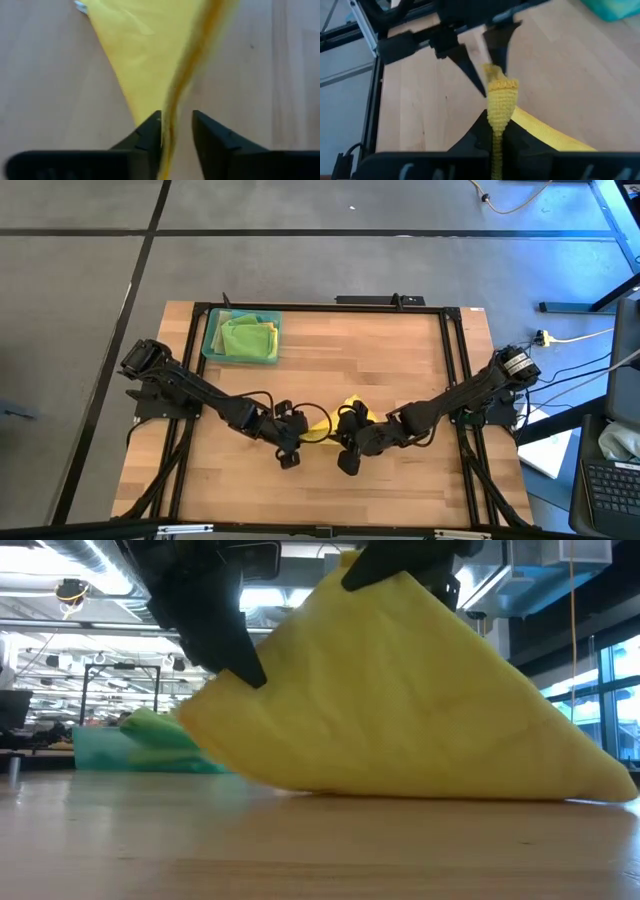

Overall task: Fold microfiber towels
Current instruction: Fold the yellow microfiber cloth

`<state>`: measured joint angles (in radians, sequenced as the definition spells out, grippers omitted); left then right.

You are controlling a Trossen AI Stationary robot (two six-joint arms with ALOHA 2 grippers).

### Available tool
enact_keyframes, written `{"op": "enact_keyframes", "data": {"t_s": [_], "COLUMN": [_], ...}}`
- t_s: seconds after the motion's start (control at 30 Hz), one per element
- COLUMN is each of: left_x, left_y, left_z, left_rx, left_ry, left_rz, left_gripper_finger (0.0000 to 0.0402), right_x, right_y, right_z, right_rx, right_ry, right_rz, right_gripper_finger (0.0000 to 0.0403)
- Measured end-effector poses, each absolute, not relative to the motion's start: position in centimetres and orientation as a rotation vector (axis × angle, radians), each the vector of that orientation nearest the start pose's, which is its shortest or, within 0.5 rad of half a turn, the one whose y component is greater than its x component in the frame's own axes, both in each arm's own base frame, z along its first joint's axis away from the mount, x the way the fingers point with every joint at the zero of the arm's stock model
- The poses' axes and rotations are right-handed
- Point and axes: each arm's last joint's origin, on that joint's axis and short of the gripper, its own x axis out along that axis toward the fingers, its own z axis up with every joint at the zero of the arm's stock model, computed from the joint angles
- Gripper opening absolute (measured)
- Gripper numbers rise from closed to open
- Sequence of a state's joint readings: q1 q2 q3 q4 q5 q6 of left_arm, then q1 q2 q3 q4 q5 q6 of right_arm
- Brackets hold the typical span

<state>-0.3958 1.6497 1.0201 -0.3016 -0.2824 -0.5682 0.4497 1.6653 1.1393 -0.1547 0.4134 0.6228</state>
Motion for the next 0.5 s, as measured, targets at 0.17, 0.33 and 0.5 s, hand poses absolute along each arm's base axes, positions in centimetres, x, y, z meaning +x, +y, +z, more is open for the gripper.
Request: {"op": "enact_keyframes", "data": {"t_s": [0.17, 0.33, 0.5], "left_x": [30.7, 30.2, 29.8], "left_y": [-12.1, -11.2, -8.5], "left_z": [19.5, 21.7, 24.8], "left_rx": [-0.229, -0.190, -0.120], "left_ry": [0.900, 0.877, 0.859], "left_rz": [0.098, 0.119, 0.153], "left_gripper_finger": [0.0013, 0.0003, 0.0001], "right_x": [32.4, 31.4, 30.5], "right_y": [14.1, 13.2, 12.6], "right_z": [24.8, 26.4, 27.5], "right_rx": [0.299, 0.292, 0.269], "right_ry": [0.568, 0.560, 0.562], "right_rz": [-0.185, -0.194, -0.192], "right_gripper_finger": [0.0011, 0.0011, 0.0011]}}
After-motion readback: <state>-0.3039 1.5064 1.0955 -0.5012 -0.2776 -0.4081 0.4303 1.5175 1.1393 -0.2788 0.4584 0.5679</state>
